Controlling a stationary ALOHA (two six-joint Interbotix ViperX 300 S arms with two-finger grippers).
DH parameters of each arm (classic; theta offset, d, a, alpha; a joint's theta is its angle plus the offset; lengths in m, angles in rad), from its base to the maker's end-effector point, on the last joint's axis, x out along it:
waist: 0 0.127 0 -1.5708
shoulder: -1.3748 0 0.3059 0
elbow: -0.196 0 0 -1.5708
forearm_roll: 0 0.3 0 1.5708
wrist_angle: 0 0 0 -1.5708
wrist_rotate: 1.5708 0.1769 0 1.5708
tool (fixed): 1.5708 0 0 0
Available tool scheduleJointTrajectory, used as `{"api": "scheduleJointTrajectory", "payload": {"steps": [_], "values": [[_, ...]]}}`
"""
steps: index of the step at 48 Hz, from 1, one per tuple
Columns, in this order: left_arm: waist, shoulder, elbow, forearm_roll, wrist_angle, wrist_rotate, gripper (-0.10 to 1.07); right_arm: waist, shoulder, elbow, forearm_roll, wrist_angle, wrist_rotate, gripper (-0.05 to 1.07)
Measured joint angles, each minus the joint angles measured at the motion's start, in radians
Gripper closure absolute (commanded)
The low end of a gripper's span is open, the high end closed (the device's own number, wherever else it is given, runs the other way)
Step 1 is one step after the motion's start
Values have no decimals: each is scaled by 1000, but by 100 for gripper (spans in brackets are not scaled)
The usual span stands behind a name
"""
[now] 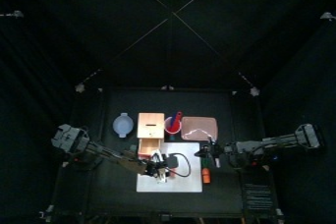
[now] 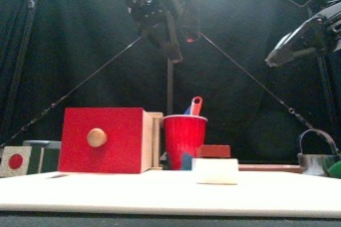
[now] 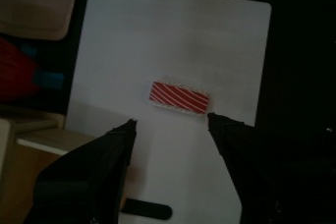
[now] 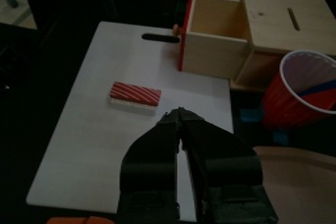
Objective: Put salmon sushi onto cutting board
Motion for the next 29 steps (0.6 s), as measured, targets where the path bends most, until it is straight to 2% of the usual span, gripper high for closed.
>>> {"api": "scheduleJointTrajectory", "payload": {"steps": [7,11,21,29], "values": [[18,-130,198,46,-215,-2,5,6,3,-17,-2,-18,-3,100],[61,-193,299,69,-333,11,5,8,6,-17,0,-25,0,100],[152,-325,491,175,-589,15,4,8,9,-17,-3,-32,-2,100],[190,-371,584,201,-750,23,4,9,9,-17,-5,-32,0,100]]}}
